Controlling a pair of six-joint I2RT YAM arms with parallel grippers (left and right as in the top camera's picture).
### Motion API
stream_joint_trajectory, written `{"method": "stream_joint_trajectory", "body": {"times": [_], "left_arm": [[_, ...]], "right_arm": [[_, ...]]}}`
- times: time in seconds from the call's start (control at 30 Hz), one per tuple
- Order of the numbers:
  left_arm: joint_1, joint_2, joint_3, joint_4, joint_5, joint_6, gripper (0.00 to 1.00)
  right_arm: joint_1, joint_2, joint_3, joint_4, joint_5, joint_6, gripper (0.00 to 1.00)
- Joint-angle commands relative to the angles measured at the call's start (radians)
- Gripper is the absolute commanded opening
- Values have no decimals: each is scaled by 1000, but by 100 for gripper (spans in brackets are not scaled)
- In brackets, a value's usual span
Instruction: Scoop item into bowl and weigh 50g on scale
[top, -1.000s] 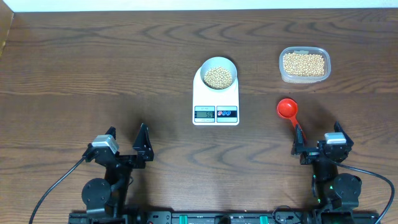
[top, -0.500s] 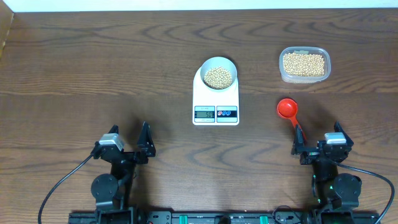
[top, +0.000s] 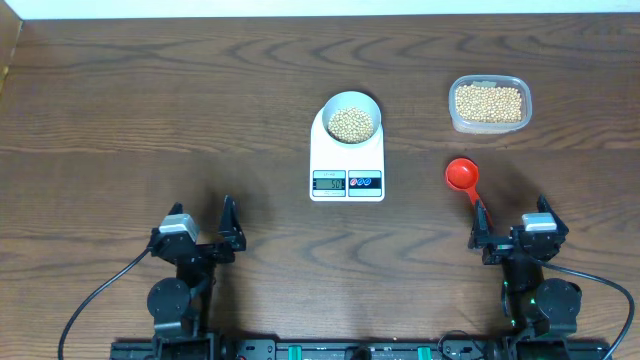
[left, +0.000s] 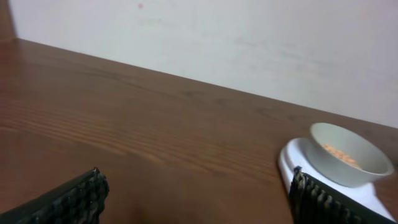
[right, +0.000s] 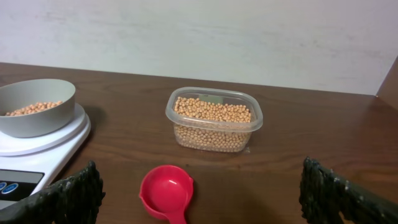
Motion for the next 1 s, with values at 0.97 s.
{"method": "stream_joint_trajectory", "body": {"times": [0.97], "left_arm": [[-37, -9, -15, -47, -45, 230, 95]], "right_arm": [[6, -7, -2, -4, 4, -9, 99]]}}
